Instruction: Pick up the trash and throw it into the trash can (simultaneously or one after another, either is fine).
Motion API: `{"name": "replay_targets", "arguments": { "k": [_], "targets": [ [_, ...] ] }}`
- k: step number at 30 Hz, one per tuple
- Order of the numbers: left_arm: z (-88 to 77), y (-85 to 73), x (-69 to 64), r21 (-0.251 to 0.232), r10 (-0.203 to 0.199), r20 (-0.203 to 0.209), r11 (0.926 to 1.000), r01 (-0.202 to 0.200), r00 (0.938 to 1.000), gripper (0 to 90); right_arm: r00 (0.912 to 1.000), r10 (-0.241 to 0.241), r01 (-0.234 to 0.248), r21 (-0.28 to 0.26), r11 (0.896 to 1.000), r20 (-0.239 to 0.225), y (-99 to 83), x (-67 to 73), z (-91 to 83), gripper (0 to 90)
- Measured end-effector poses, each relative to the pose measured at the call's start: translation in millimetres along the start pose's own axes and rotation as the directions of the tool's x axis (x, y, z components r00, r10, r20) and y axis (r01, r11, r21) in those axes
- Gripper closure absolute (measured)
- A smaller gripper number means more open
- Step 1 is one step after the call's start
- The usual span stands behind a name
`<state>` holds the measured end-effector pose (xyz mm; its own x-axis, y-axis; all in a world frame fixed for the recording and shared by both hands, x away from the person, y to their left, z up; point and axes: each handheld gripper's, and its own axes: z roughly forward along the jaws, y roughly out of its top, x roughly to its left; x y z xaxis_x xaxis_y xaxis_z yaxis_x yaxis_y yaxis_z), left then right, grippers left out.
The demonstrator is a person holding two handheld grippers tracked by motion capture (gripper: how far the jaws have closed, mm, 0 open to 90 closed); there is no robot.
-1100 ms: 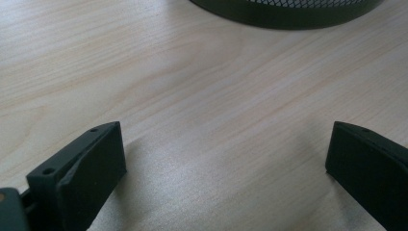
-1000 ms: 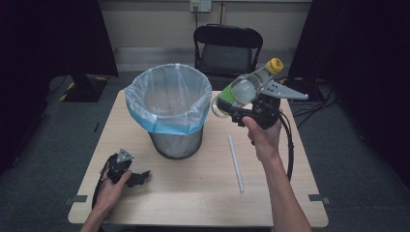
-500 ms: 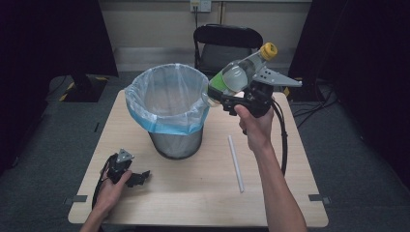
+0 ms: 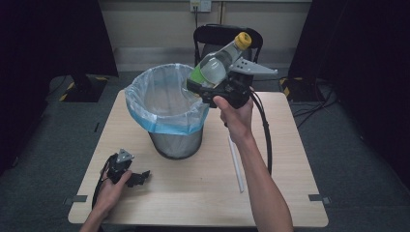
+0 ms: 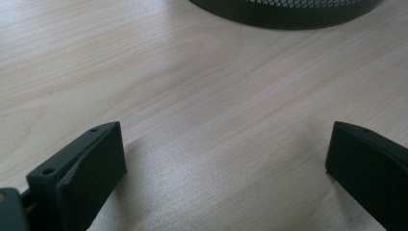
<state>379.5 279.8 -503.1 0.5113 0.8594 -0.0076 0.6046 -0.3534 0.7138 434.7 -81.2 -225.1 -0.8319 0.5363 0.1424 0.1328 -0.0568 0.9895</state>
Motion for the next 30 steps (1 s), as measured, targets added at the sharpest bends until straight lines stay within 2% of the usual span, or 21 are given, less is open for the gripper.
{"name": "replay_targets", "arguments": {
  "k": [6,13,18,21,27,30],
  "targets": [
    [0.0,0.0,0.0,0.000,0.000,0.000,1.0000,0.000,1.0000,0.0,0.9997,0.010,-0.009,0.016,1.000,-0.022,-0.8,2.0,16.7,27.7],
    [0.0,0.0,0.0,0.000,0.000,0.000,1.0000,0.000,1.0000,0.0,0.9998,0.008,-0.007,0.055,0.998,-0.021,1.6,0.9,35.4,27.7],
    [0.0,0.0,0.1,0.000,0.000,0.000,1.0000,0.000,1.0000,0.0,0.9994,0.015,-0.012,0.097,0.995,-0.031,2.4,-3.6,53.5,27.7],
    [0.0,0.0,0.0,0.000,0.000,0.000,1.0000,0.000,1.0000,0.0,0.9997,0.016,-0.013,0.127,0.992,-0.020,2.7,-7.0,61.9,27.6],
    [0.0,0.0,0.1,0.000,0.000,0.000,1.0000,0.000,1.0000,0.0,0.9993,0.033,-0.029,0.168,0.985,-0.019,0.6,-12.4,71.5,26.7],
    [0.0,0.0,0.1,0.000,0.000,0.000,1.0000,0.000,1.0000,0.0,0.9992,0.038,-0.036,0.186,0.982,-0.010,-0.9,-15.3,72.6,23.4]
  ]
}}
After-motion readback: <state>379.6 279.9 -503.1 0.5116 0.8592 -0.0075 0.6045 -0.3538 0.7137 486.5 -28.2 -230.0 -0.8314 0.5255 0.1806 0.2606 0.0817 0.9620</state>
